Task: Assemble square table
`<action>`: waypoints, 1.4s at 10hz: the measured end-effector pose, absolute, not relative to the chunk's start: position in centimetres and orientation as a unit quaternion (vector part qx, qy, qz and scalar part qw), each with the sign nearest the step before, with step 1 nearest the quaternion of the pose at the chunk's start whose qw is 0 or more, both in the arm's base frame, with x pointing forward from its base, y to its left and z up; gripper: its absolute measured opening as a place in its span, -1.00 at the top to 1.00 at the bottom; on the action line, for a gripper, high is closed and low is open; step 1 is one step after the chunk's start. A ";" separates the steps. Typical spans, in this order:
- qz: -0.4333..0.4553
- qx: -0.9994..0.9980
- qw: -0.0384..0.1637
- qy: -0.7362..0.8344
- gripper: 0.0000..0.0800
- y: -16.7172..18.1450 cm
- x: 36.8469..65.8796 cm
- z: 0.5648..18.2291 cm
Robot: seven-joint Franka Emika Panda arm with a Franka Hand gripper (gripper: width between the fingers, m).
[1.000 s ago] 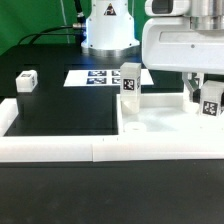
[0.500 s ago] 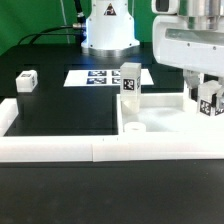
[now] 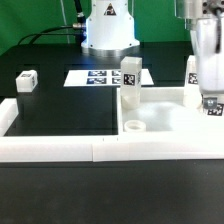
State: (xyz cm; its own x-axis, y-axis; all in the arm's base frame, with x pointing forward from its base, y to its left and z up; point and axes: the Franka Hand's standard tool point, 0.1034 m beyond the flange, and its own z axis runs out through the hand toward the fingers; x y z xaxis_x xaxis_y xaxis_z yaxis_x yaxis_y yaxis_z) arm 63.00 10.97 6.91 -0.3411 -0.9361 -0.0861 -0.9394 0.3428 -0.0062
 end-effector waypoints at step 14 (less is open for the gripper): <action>0.020 -0.596 0.061 0.800 -0.62 11.7 61.8 11.4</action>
Offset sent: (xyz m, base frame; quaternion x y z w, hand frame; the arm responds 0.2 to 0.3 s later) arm 0.0000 0.0000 0.0000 0.0000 0.0000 0.1938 0.9810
